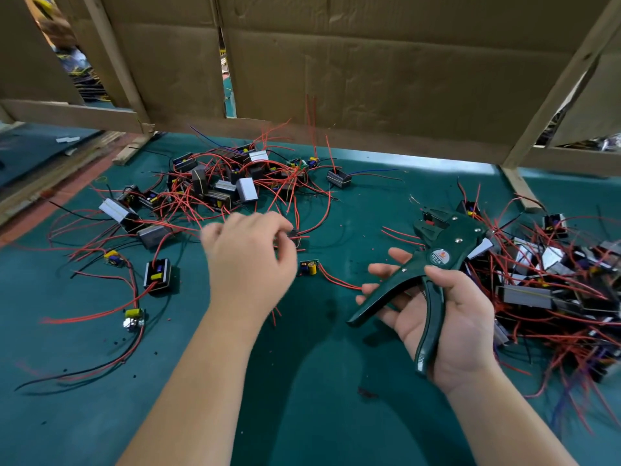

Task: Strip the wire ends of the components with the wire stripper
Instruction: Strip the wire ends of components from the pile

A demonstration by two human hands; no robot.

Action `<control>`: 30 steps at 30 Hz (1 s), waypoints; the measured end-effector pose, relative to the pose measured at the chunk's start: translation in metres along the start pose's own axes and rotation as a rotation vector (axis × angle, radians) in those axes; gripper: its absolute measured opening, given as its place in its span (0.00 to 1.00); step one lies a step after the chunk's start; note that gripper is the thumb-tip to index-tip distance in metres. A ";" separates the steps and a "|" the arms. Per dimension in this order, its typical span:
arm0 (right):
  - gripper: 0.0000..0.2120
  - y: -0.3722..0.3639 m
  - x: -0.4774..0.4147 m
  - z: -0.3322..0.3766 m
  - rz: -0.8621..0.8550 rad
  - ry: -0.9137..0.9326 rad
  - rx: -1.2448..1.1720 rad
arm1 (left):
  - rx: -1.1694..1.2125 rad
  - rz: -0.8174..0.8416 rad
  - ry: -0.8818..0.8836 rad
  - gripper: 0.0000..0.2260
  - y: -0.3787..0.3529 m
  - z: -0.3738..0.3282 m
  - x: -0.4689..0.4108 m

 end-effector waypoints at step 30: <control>0.23 -0.008 0.004 -0.007 0.044 -0.091 -0.046 | -0.180 0.577 0.202 0.18 -0.043 0.052 -0.074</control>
Point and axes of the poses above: each hand's wrist, its own x-axis away from the middle knuckle, its own y-axis out of the back of the hand, z = x × y, the point moved 10 cm from there along -x, towards the middle knuckle
